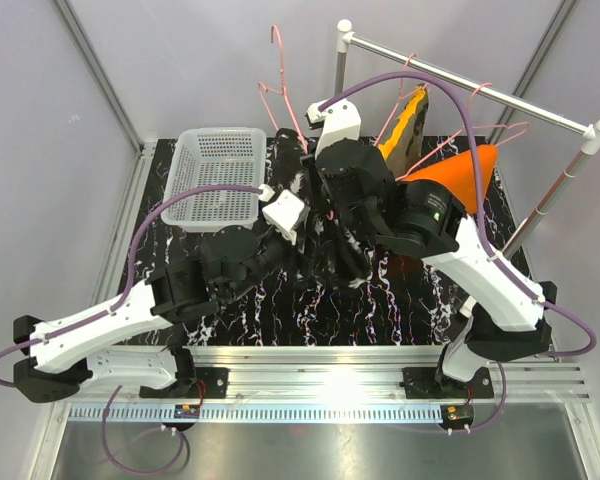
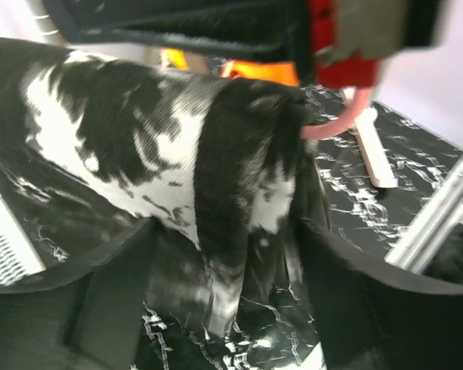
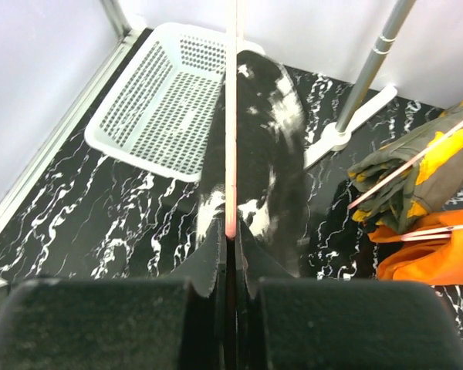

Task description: Remove the trousers from the hanger

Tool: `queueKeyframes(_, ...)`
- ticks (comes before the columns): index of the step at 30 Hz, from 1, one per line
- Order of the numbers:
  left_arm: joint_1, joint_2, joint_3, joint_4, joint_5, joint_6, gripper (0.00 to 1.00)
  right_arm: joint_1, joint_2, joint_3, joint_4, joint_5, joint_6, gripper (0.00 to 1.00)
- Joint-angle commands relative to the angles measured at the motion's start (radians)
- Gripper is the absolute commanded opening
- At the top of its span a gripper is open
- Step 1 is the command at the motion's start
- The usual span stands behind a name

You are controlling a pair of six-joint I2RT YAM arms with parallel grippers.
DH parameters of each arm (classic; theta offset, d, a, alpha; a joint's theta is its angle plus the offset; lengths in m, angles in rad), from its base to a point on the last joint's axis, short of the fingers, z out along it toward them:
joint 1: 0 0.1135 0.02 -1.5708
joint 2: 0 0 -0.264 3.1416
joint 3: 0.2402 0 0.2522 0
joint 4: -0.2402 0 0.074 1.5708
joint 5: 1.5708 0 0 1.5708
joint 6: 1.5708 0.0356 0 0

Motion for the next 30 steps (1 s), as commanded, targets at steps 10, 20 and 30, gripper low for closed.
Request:
queueKeyframes(10, -0.001, -0.062, -0.027, 0.087, -0.166, 0.020, 0.52, 0.033, 0.008, 0.069, 0.205, 0.099, 0.020, 0.00)
queueKeyframes(20, 0.001, -0.057, -0.027, 0.136, -0.285, 0.016, 0.01, 0.044, 0.004, 0.024, 0.193, 0.085, 0.043, 0.00)
queueKeyframes(30, 0.001, -0.178, -0.090, 0.338, -0.461, 0.020, 0.00, 0.037, -0.087, -0.307, 0.340, 0.114, 0.060, 0.00)
